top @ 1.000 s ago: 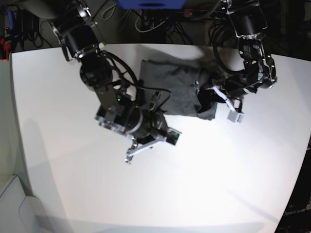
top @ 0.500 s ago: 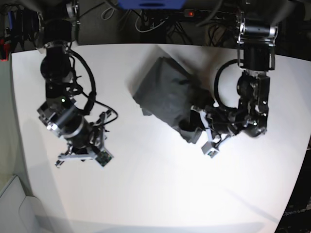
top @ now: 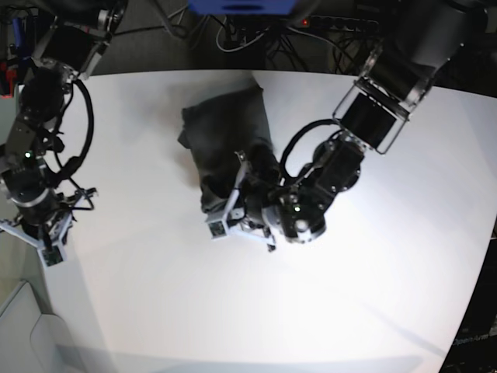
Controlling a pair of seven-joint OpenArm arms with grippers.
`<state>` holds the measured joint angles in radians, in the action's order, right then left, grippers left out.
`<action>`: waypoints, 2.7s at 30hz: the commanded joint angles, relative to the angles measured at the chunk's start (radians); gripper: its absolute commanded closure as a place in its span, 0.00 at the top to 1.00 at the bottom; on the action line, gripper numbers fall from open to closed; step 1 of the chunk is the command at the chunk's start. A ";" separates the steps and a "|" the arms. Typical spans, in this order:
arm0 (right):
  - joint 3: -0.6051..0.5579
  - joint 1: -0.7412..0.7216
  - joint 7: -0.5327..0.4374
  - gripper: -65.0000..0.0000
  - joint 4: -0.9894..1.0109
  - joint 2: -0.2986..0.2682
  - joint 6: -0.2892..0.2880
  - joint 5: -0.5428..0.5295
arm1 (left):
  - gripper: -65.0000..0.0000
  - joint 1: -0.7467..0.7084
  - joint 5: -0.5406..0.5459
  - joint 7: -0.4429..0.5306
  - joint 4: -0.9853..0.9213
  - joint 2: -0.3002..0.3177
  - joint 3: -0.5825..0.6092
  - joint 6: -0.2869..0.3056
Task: Layout the t-shirt on the table in an organized manner, then fold the t-shirt properly
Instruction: 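Push the folded bundle with the left gripper to square it, then release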
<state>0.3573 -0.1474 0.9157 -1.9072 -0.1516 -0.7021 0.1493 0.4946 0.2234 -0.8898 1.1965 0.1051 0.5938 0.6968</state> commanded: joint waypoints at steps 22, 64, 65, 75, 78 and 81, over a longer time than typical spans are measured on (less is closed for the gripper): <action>0.170 0.168 -0.019 0.06 -0.078 -0.004 0.004 -0.012 | 0.01 0.034 -0.210 0.188 -0.166 -0.140 0.058 -0.002; 0.162 0.160 -0.019 0.06 -0.078 0.010 0.004 -0.012 | 0.64 0.112 -0.212 0.232 -0.112 -0.156 0.054 -0.004; 0.162 0.160 -0.019 0.06 -0.078 0.010 0.004 -0.014 | 0.64 0.112 -0.218 0.232 -0.093 -0.156 0.042 -0.004; 0.144 0.164 -0.019 0.06 -0.085 0.031 0.004 -0.038 | 0.63 0.075 -0.374 0.219 0.101 -0.155 -0.119 -0.004; 0.095 0.160 -0.019 0.06 -0.111 0.074 0.004 -0.057 | 0.58 -0.006 -0.419 0.219 0.233 -0.126 -0.288 -0.004; 0.024 0.142 -0.019 0.05 -0.111 0.136 0.004 -0.057 | 0.37 -0.096 -0.477 0.189 0.375 -0.106 -0.458 0.001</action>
<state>0.3824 0.0067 0.9199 -2.0010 -0.0109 -0.7025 0.1005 0.3721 -0.2588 -0.7208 1.5517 0.0067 0.1314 0.7002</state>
